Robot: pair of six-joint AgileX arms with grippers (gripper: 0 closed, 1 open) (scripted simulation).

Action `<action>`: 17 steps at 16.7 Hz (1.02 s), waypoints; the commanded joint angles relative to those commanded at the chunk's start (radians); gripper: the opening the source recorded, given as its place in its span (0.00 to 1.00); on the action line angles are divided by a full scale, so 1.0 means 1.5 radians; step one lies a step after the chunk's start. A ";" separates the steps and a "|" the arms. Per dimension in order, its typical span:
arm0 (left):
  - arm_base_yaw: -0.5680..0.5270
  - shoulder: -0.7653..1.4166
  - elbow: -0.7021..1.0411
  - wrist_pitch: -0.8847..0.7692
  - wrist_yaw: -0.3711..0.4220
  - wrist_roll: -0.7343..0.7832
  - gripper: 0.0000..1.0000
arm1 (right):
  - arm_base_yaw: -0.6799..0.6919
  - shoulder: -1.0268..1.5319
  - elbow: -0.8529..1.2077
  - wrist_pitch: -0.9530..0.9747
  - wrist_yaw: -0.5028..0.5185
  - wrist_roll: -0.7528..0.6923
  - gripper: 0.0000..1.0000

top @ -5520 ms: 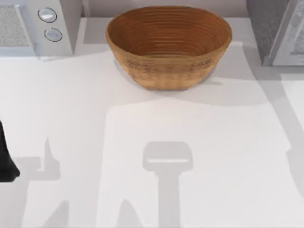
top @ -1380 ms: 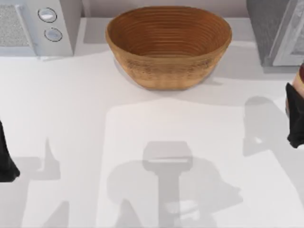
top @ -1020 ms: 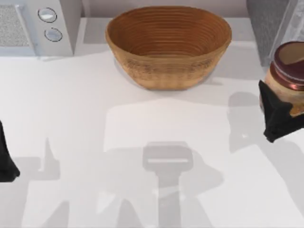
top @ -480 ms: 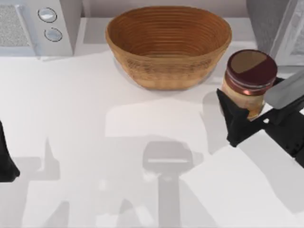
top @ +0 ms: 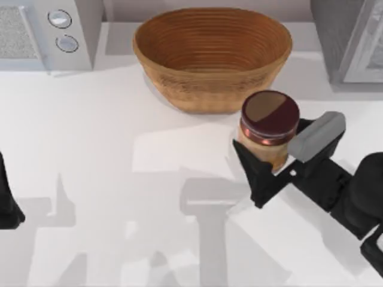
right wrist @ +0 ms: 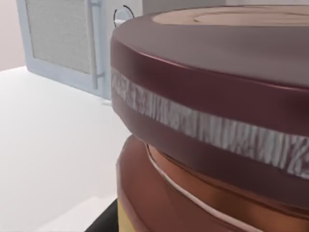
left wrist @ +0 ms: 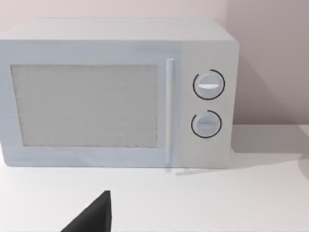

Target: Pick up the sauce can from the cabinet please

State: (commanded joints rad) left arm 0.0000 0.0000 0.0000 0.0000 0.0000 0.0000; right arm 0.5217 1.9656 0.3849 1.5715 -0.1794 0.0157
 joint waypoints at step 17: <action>0.000 0.000 0.000 0.000 0.000 0.000 1.00 | 0.034 0.139 0.116 0.028 0.009 -0.001 0.00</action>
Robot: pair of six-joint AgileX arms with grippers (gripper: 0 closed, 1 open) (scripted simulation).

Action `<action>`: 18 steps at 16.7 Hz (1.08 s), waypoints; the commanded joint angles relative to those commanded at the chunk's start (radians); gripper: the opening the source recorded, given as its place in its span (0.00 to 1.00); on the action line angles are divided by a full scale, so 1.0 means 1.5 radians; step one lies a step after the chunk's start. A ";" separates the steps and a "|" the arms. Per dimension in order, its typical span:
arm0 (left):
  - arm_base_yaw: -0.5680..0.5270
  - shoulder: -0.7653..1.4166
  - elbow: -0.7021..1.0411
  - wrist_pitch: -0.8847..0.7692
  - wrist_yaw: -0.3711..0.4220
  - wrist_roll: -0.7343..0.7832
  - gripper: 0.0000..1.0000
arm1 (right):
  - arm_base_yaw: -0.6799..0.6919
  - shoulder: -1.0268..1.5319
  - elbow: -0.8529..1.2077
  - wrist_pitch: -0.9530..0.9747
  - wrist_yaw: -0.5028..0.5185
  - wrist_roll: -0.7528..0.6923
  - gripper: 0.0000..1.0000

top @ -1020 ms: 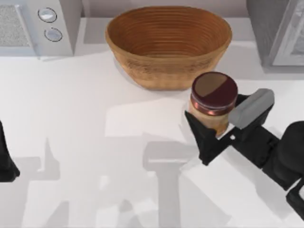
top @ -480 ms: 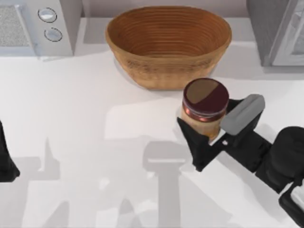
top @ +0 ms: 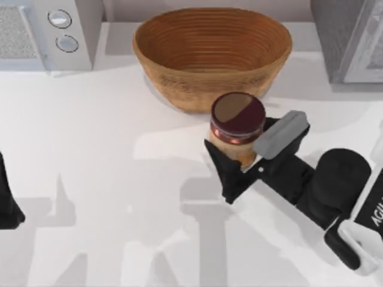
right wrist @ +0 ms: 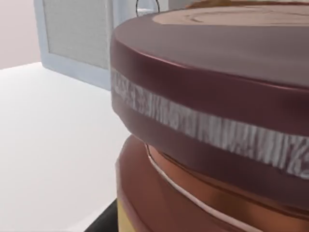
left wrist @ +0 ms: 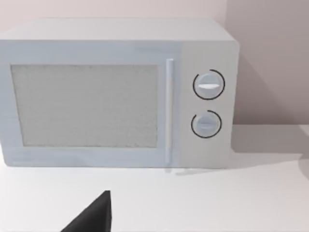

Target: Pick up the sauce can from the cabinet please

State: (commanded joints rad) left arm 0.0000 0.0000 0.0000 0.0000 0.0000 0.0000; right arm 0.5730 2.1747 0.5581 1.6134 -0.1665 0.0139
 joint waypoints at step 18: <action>0.000 0.000 0.000 0.000 0.000 0.000 1.00 | 0.010 0.050 0.070 -0.016 0.012 -0.001 0.75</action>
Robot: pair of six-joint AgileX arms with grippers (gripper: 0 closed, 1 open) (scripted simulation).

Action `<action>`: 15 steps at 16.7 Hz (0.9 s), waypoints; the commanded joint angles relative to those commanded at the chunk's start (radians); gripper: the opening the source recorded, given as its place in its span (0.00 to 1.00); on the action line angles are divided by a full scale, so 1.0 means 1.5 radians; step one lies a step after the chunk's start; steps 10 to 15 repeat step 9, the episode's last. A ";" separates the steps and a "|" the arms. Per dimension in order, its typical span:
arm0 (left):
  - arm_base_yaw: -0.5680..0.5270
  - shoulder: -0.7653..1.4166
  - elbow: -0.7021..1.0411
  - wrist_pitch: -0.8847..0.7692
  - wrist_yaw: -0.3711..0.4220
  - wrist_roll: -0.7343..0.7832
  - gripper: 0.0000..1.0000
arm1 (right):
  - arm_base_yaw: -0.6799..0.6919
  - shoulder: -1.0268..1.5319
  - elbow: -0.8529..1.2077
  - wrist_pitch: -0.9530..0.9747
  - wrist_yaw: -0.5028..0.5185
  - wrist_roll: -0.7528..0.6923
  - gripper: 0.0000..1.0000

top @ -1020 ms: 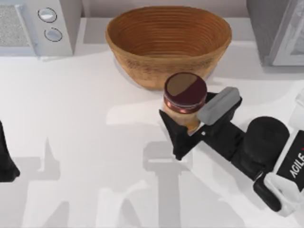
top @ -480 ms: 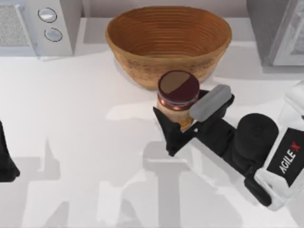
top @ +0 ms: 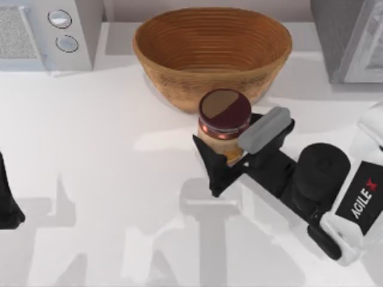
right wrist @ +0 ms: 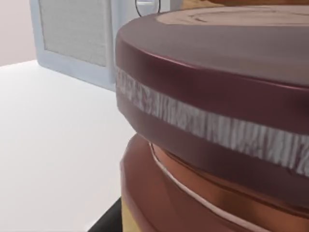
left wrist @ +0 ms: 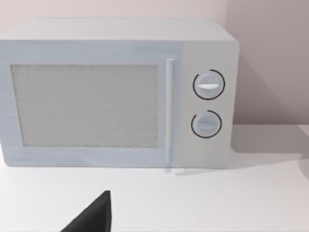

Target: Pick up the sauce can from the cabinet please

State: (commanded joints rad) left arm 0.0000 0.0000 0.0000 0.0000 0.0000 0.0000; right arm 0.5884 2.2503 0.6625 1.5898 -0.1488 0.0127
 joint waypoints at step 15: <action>0.000 0.000 0.000 0.000 0.000 0.000 1.00 | 0.000 0.000 0.000 0.000 0.000 0.000 1.00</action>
